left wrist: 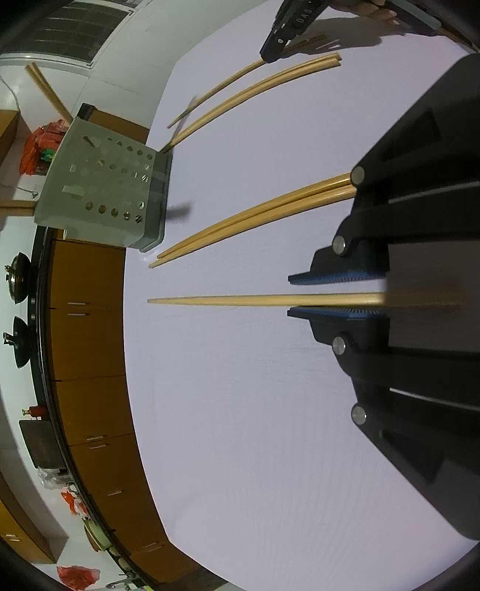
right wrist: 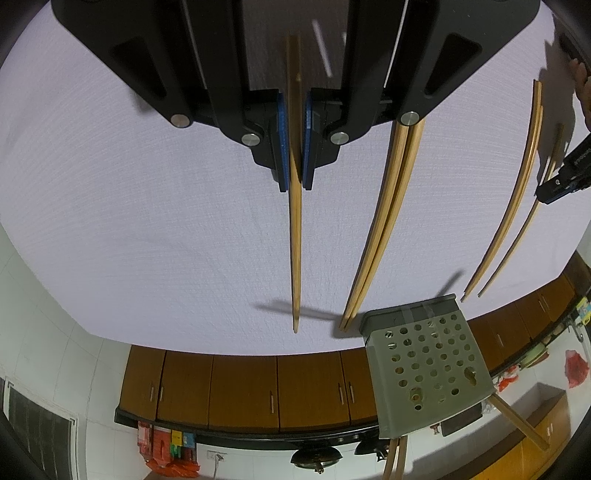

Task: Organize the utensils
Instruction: 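Hold both grasped chopsticks on the table cloth, then lift both held chopsticks upright and carry them over the grey holder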

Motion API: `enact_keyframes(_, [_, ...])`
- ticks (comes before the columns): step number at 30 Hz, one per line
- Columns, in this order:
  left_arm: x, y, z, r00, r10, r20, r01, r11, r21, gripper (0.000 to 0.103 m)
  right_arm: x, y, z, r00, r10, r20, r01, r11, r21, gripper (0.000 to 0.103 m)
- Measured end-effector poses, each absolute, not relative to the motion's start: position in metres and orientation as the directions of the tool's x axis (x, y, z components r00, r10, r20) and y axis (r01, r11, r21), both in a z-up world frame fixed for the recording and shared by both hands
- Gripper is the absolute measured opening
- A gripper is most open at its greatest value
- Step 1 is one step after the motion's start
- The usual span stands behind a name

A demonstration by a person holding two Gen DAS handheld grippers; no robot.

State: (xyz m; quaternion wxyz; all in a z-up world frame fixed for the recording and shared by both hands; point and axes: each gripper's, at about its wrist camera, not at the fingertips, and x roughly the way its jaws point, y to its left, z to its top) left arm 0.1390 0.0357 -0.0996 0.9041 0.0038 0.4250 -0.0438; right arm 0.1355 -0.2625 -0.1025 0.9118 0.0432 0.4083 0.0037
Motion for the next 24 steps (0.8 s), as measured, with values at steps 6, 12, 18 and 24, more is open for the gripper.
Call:
enact_keyframes(6, [0.131, 0.041, -0.088, 0.649, -0.074, -0.757, 0.096, 0.995, -0.015, 0.008, 0.129, -0.265, -0.093, 0.694, 0.045, -0.718, 0.015, 0.997, 0.077, 0.008])
enact_keyframes(12, [0.120, 0.050, -0.043, 0.733, -0.084, -0.675, 0.097, 0.995, -0.019, 0.008, 0.117, -0.273, -0.048, 0.791, 0.048, -0.610, 0.014, 0.995, 0.096, 0.008])
enact_keyframes(18, [0.115, 0.057, 0.012, 0.821, -0.103, -0.561, 0.091, 0.995, -0.050, 0.008, 0.110, -0.273, -0.004, 0.865, 0.046, -0.500, 0.004, 0.995, 0.098, 0.007])
enact_keyframes(24, [0.119, 0.058, 0.056, 0.865, -0.136, -0.483, 0.122, 0.991, -0.059, 0.007, 0.112, -0.274, 0.029, 0.907, 0.056, -0.418, -0.004, 0.992, 0.123, 0.007])
